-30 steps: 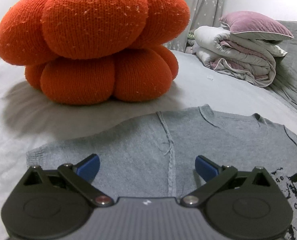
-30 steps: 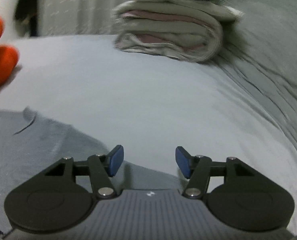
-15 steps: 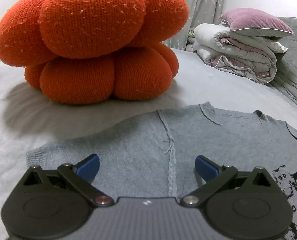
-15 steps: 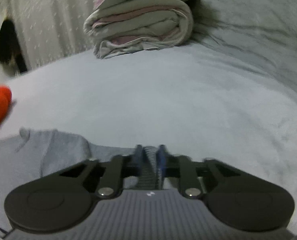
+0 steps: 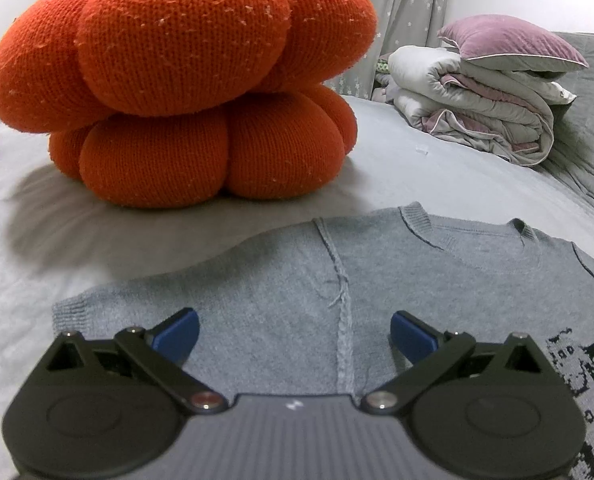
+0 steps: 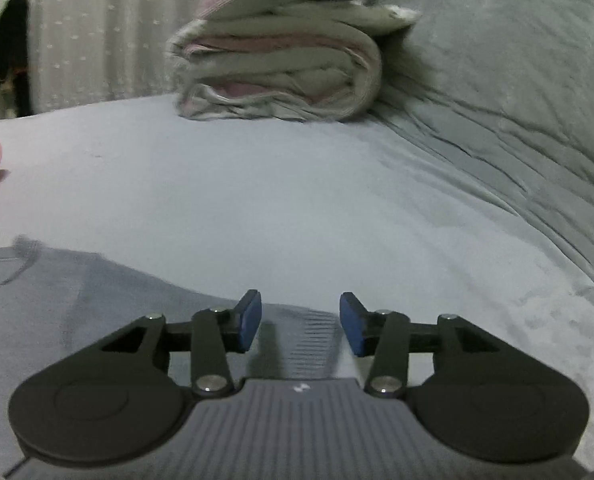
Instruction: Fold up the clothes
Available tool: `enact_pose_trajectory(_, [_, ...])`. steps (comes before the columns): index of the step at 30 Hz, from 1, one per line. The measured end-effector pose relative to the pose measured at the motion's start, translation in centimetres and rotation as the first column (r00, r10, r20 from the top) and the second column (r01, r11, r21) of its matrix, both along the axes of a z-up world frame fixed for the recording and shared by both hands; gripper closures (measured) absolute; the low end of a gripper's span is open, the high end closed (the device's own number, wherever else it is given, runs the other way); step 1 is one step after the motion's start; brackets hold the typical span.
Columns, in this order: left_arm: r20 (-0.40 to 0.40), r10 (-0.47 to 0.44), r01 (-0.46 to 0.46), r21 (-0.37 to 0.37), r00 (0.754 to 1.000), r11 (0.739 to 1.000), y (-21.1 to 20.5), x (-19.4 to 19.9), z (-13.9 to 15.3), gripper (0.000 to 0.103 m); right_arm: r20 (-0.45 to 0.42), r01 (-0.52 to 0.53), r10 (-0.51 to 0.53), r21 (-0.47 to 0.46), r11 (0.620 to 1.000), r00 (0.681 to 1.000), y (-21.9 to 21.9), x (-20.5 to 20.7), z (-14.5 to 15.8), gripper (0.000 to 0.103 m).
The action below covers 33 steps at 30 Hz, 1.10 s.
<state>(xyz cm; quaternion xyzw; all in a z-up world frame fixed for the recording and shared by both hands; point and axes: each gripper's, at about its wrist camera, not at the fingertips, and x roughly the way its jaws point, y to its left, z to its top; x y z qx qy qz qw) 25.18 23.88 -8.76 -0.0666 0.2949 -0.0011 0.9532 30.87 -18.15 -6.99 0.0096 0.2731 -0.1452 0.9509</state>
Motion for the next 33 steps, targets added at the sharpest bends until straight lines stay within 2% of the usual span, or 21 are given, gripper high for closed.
enact_pose_trajectory(2, [-0.002,0.000,0.000,0.006,1.000,1.000,-0.1,0.0,0.0,0.001,0.006,-0.051,0.051,0.013,0.999,0.999,1.8,-0.1,0.3,0.050])
enact_pose_trajectory(5, [-0.004,-0.001,0.001,0.012,1.000,1.000,-0.1,0.1,0.0,0.001,0.019,-0.147,0.146,0.047,0.988,0.989,5.1,0.0,0.6,0.037])
enact_pose_trajectory(7, [-0.005,-0.001,0.001,0.012,1.000,1.000,-0.1,0.2,0.0,0.001,0.027,-0.212,0.211,0.081,0.974,0.977,7.4,0.4,0.6,0.029])
enact_pose_trajectory(11, [-0.007,-0.001,0.001,0.012,1.000,1.000,-0.1,0.2,0.0,0.001,0.028,-0.297,0.296,0.152,0.943,0.955,11.3,1.7,0.3,0.022])
enact_pose_trajectory(13, [-0.009,0.000,0.001,0.015,1.000,1.000,-0.1,0.2,0.0,0.001,0.018,-0.330,0.333,0.185,0.926,0.943,12.8,2.4,0.0,0.014])
enact_pose_trajectory(15, [-0.012,0.000,0.001,0.022,1.000,1.000,-0.2,0.2,0.0,0.001,0.009,-0.355,0.360,0.188,0.916,0.933,13.9,2.9,-0.5,0.007])
enact_pose_trajectory(18, [-0.017,-0.001,0.001,0.033,1.000,0.999,-0.3,0.3,-0.1,0.001,-0.031,-0.358,0.366,0.144,0.922,0.930,14.7,3.7,-1.7,0.000])
enact_pose_trajectory(28, [-0.035,0.000,0.002,0.076,0.999,0.997,-0.9,0.5,-0.2,0.000,-0.045,-0.340,0.345,0.096,0.936,0.937,15.8,3.4,-2.7,0.000])
enact_pose_trajectory(33, [-0.047,0.004,0.001,0.111,0.999,0.994,-1.4,0.7,-0.3,0.000,-0.037,-0.324,0.330,0.106,0.940,0.943,15.6,2.9,-2.6,0.000])
